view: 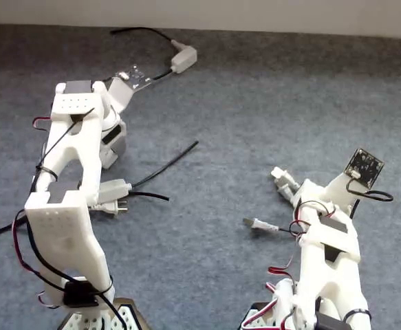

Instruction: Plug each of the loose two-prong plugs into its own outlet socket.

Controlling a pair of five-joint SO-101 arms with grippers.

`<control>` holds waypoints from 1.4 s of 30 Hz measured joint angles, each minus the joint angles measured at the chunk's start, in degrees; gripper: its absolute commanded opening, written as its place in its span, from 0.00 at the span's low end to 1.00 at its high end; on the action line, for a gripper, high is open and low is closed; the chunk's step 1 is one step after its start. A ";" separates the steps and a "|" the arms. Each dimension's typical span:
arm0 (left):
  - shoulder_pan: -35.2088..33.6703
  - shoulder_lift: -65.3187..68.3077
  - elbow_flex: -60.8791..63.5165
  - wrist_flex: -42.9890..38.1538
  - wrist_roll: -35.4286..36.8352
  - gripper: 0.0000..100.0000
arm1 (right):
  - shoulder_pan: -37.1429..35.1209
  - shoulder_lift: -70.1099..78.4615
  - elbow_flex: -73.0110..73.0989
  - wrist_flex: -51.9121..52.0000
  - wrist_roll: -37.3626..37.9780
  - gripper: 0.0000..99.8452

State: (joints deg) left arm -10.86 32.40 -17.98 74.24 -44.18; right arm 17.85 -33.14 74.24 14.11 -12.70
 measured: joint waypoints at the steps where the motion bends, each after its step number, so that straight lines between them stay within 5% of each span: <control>1: -0.44 0.00 0.88 -1.32 -0.09 0.20 | 0.00 0.00 0.00 0.00 0.00 0.01; 8: -0.97 -0.70 7.56 -7.30 0.00 0.19 | 0.00 0.00 0.00 0.00 0.00 0.01; 15: -0.97 -1.14 8.18 -7.82 0.00 0.02 | 0.00 0.00 0.00 0.00 0.00 0.01; 20: -0.44 -4.13 7.30 -4.84 0.00 0.01 | 0.00 0.00 0.00 0.00 0.00 0.01; 24: 5.27 -9.85 3.60 3.43 1.23 0.01 | 0.00 0.00 0.00 0.00 0.00 0.01; 35: 33.58 -21.36 0.53 14.07 20.57 0.01 | 0.00 0.00 0.00 0.00 0.00 0.01; 42: 36.75 -18.64 0.44 12.57 33.49 0.02 | 2.29 0.00 0.00 0.00 0.00 0.01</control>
State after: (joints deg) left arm 25.89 13.76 -17.54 86.81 -10.68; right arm 20.13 -33.14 74.24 14.11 -12.70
